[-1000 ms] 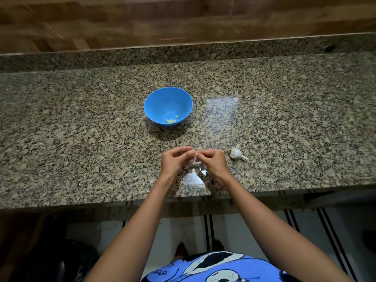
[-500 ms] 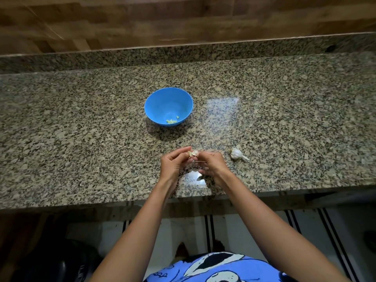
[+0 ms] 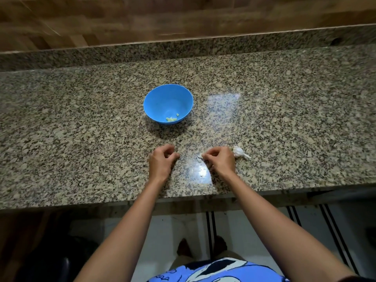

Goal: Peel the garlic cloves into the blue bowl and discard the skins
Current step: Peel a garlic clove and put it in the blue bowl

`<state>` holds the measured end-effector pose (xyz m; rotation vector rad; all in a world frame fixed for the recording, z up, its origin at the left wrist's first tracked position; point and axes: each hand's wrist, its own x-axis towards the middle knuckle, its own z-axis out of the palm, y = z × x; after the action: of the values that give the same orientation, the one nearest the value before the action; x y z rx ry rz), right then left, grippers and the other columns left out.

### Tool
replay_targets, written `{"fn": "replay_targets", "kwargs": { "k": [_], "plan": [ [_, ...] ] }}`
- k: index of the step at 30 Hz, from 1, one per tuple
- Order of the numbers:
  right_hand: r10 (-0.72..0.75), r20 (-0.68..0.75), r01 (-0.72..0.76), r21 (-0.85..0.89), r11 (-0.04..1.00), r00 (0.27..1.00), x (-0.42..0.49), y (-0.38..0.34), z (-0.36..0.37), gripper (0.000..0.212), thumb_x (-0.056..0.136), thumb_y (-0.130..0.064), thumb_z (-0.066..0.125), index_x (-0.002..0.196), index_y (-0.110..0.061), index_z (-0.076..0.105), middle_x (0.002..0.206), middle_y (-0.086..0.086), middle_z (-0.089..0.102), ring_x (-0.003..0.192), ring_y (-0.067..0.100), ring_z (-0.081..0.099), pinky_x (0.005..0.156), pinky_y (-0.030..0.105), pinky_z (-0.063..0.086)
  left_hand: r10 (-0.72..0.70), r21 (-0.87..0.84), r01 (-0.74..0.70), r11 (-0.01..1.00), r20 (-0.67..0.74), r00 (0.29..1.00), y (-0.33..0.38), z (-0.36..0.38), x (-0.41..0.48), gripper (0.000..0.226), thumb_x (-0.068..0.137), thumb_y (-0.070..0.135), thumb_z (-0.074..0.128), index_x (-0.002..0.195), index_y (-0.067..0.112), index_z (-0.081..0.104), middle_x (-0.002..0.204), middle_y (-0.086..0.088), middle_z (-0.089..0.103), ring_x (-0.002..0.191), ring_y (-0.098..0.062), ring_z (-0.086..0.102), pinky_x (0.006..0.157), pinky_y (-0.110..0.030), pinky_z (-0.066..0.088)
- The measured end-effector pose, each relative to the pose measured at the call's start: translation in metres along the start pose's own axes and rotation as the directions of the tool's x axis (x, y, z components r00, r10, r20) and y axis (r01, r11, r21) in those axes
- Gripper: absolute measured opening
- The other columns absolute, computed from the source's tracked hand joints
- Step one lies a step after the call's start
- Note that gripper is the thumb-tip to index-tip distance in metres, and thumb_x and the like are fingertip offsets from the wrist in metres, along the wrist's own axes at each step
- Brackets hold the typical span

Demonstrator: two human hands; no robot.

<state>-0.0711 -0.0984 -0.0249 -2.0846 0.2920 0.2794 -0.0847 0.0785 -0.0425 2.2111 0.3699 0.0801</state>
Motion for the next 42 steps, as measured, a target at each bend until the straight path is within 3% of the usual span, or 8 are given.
{"fn": "replay_targets", "kwargs": {
  "k": [3,8,13,18,24,30,35,42],
  "plan": [
    [0.015,-0.076,-0.014,0.018,1.0,0.997,-0.006,0.004,-0.003,0.014,0.089,-0.018,0.059,0.096,-0.01,0.069,0.08,-0.005,0.065,0.064,0.012,0.058,0.055,0.021,0.049,0.183,0.041,-0.181,0.983,-0.046,0.982,0.016,0.014,-0.014,0.025,0.091,0.01,0.058,0.115,0.009,0.063,0.115,-0.009,0.065,0.1,-0.014,0.061,0.091,-0.025,0.05],
    [0.168,-0.116,-0.142,0.204,0.969,0.979,-0.012,0.025,-0.009,0.017,0.092,-0.014,0.055,0.1,-0.006,0.068,0.081,0.005,0.069,0.068,0.021,0.062,0.068,0.036,0.055,0.247,0.246,-0.381,0.891,0.44,0.863,0.046,0.046,-0.02,0.046,0.098,0.019,0.044,0.143,0.027,0.036,0.156,0.003,0.019,0.144,-0.016,0.015,0.116,-0.04,0.015],
    [0.336,-0.043,-0.264,0.531,0.805,0.941,-0.013,0.024,-0.015,0.016,0.091,-0.005,0.053,0.099,0.003,0.066,0.072,0.009,0.066,0.059,0.014,0.058,0.055,0.018,0.051,0.503,0.336,-0.67,0.662,0.463,0.729,0.023,0.038,-0.035,0.035,0.084,0.002,0.064,0.118,0.004,0.063,0.123,-0.017,0.062,0.11,-0.029,0.061,0.097,-0.037,0.049],
    [0.348,0.307,-0.463,0.641,0.613,0.886,-0.023,0.009,-0.009,0.021,0.094,-0.01,0.051,0.106,0.005,0.06,0.108,0.027,0.064,0.078,0.022,0.066,0.068,0.024,0.055,0.242,0.064,-0.252,0.966,0.132,0.961,0.035,0.038,-0.032,0.014,0.087,0.006,0.064,0.097,0.01,0.073,0.092,-0.004,0.073,0.077,-0.01,0.067,0.071,-0.015,0.054],
    [0.308,0.532,-0.609,0.742,0.281,0.789,-0.026,0.001,-0.014,0.014,0.094,-0.01,0.05,0.097,0.001,0.059,0.126,0.028,0.053,0.123,0.032,0.048,0.108,0.039,0.034,0.263,0.051,-0.271,0.961,0.127,0.956,0.033,0.06,-0.057,0.043,0.095,0.018,0.05,0.137,0.028,0.047,0.108,-0.014,0.069,0.127,-0.031,0.048,0.11,-0.033,0.023],
    [0.405,0.371,-0.515,0.785,0.344,0.836,-0.029,0.008,-0.024,0.012,0.083,0.0,0.062,0.095,0.003,0.064,0.089,0.018,0.07,0.08,0.023,0.07,0.065,0.029,0.058,0.344,-0.117,-0.323,0.939,0.279,0.897,0.025,0.055,-0.051,0.059,0.1,0.022,0.039,0.145,0.043,0.008,0.154,0.01,0.022,0.143,-0.016,0.023,0.117,-0.042,0.017],
    [0.439,0.196,-0.384,0.835,0.395,0.877,-0.023,0.026,-0.045,0.018,0.084,-0.001,0.061,0.101,0.004,0.063,0.088,0.017,0.069,0.076,0.022,0.07,0.063,0.028,0.059,0.265,0.342,-0.443,0.829,0.457,0.849,0.005,0.062,-0.036,0.064,0.102,0.04,0.021,0.147,0.016,-0.018,0.153,0.0,-0.022,0.143,-0.012,-0.016,0.119,-0.032,-0.006],
    [0.42,0.197,-0.365,0.855,0.368,0.886,-0.029,0.046,-0.056,0.016,0.085,0.001,0.06,0.101,0.005,0.062,0.092,0.017,0.068,0.071,0.019,0.07,0.063,0.025,0.058,0.305,0.312,-0.58,0.753,0.616,0.727,0.058,0.099,0.023,0.056,0.103,0.036,0.026,0.151,0.015,0.008,0.159,-0.005,0.001,0.146,-0.018,0.0,0.119,-0.036,0.002]
  ]
}}
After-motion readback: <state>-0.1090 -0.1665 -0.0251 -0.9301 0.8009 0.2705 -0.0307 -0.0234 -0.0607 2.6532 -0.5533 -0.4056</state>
